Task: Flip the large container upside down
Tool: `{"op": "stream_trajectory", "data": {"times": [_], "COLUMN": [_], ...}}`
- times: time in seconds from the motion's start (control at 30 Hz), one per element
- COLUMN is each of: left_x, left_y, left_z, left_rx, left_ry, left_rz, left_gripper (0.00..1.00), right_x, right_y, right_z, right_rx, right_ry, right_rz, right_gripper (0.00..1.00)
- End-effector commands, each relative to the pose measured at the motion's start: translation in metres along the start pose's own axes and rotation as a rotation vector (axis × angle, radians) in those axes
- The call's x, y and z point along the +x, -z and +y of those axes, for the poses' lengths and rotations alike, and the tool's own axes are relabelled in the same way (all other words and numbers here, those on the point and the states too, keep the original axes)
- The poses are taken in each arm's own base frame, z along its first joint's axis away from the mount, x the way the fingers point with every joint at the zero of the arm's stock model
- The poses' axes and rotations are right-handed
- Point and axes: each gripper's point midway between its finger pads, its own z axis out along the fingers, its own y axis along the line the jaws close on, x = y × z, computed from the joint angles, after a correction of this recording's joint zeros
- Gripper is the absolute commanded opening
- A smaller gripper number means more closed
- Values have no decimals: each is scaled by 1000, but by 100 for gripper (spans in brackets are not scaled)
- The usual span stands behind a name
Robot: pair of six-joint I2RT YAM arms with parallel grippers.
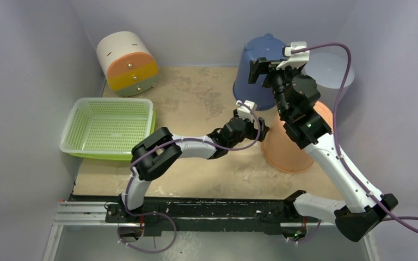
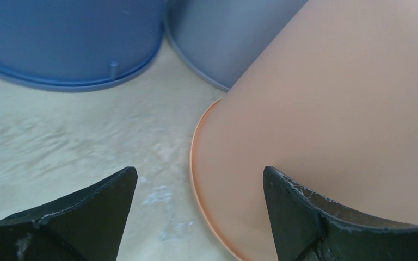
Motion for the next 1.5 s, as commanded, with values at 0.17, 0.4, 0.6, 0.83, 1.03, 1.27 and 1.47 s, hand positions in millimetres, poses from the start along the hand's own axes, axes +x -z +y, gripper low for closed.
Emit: {"op": "stream_trajectory", "data": {"times": [0.17, 0.4, 0.6, 0.83, 1.03, 1.27, 1.47], "left_x": [3, 6, -45, -133, -156, -142, -141], "left_y": [-38, -16, 57, 155, 222, 262, 269], "left_z": [-39, -17, 27, 153, 228, 302, 319], "left_rx": [117, 16, -217, -623, -948, -1053, -1114], "left_ry": [-76, -208, -401, -250, -257, -58, -62], "left_rz": [38, 175, 262, 131, 123, 107, 118], "left_gripper": [83, 84, 84, 82, 80, 73, 73], "right_x": [-21, -11, 17, 58, 97, 126, 138], "right_y": [4, 9, 6, 6, 6, 13, 17], "right_z": [-11, -18, -8, 7, 26, 36, 37], "right_rx": [25, 39, -11, -93, -188, -252, -264], "right_ry": [-25, -16, -3, -19, -24, -37, -44], "right_rz": [-52, -29, 59, 114, 193, 240, 259], "right_gripper": [100, 100, 100, 100, 100, 100, 100]}}
